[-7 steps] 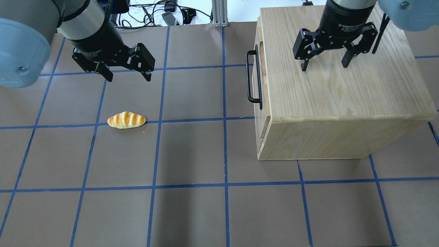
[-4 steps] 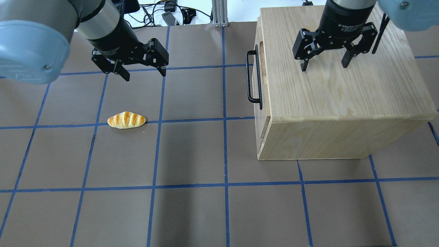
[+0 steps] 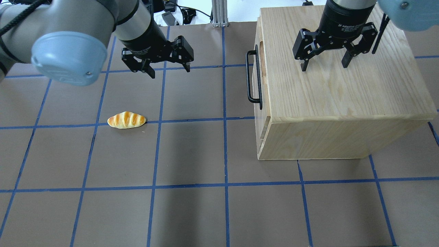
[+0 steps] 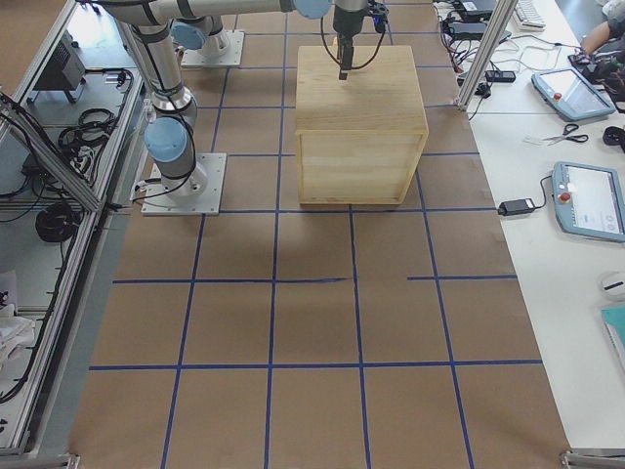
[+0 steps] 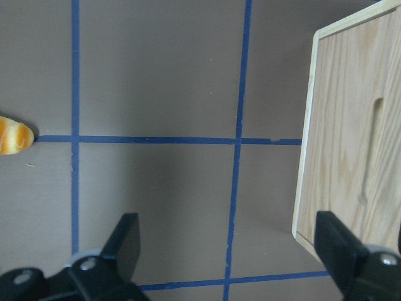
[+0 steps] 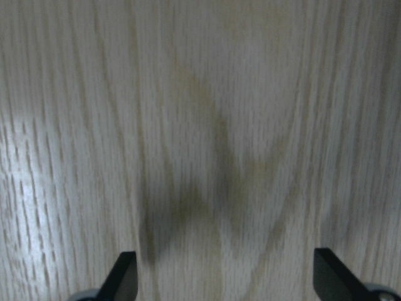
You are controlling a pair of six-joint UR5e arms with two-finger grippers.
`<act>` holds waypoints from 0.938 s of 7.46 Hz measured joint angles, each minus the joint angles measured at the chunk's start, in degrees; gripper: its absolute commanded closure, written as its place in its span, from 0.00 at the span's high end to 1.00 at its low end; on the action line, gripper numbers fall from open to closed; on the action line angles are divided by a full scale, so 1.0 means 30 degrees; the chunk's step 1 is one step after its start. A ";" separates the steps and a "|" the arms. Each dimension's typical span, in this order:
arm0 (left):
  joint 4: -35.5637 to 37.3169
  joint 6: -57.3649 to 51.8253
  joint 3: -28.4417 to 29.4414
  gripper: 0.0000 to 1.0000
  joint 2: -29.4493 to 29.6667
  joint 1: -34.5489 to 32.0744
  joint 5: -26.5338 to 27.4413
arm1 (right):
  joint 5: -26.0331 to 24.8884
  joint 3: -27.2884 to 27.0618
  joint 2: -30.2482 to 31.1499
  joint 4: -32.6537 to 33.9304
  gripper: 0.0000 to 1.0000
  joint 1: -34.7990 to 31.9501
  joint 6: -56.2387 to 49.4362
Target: Open upper drawer
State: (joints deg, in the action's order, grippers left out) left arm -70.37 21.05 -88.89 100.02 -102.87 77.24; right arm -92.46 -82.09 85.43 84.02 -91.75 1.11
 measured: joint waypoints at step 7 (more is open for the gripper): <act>0.2471 0.2874 0.0069 1.00 0.2064 -0.1991 -0.1766 | 0.0000 0.0000 0.0000 0.0000 1.00 0.0009 0.0001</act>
State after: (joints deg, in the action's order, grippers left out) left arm -62.96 29.68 -88.69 106.21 -108.84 71.94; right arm -92.46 -82.09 85.43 84.02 -91.73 1.12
